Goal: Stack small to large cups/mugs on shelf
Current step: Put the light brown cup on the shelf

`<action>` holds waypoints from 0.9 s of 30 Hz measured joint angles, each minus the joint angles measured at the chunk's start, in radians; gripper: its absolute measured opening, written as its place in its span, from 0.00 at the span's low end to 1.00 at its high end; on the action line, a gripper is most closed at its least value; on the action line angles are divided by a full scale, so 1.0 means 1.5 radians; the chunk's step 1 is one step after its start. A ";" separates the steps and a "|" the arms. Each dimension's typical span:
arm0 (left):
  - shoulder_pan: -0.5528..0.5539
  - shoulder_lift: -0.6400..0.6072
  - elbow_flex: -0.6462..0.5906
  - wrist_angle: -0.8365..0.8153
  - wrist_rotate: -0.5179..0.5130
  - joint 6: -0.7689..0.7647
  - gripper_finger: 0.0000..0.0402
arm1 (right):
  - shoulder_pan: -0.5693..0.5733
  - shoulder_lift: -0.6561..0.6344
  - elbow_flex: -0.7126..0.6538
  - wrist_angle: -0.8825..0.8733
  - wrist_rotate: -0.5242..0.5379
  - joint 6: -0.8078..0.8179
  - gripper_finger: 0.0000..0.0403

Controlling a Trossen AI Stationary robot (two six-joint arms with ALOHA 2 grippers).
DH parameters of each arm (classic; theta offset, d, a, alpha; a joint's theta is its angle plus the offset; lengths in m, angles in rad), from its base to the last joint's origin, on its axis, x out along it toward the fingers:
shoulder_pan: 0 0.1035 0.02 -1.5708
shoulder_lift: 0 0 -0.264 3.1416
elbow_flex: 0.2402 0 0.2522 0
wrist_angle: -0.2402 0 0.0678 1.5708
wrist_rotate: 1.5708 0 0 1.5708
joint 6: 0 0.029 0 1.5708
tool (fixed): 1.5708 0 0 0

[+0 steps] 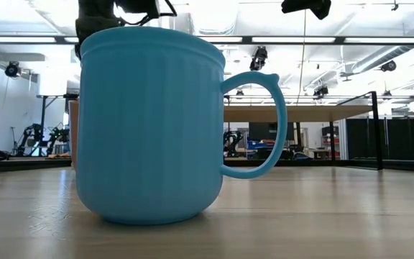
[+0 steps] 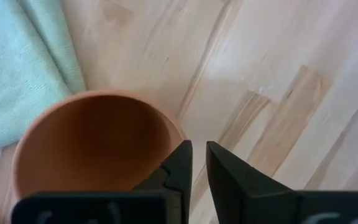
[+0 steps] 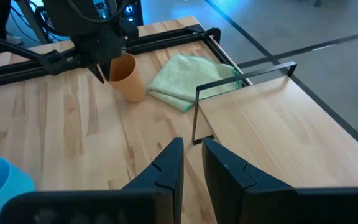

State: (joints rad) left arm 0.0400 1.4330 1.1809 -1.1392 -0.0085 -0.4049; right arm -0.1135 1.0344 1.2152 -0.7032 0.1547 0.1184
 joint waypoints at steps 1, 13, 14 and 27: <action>0.000 -0.004 0.003 -0.005 -0.001 0.000 0.08 | 0.000 0.000 0.000 0.000 0.000 0.000 0.13; 0.004 -0.059 0.014 -0.036 -0.081 0.000 0.08 | 0.000 0.000 0.000 0.002 0.000 -0.004 0.13; 0.007 -0.059 0.014 -0.043 -0.081 -0.001 0.08 | 0.000 0.000 0.000 0.002 0.000 -0.004 0.13; 0.091 -0.055 0.018 -0.048 -0.081 0.012 0.12 | 0.000 0.000 0.000 0.002 -0.032 0.001 0.13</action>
State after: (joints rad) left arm 0.1768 1.3501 1.2083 -1.2114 -0.1293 -0.3876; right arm -0.1136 1.0344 1.2152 -0.6998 0.1060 0.1205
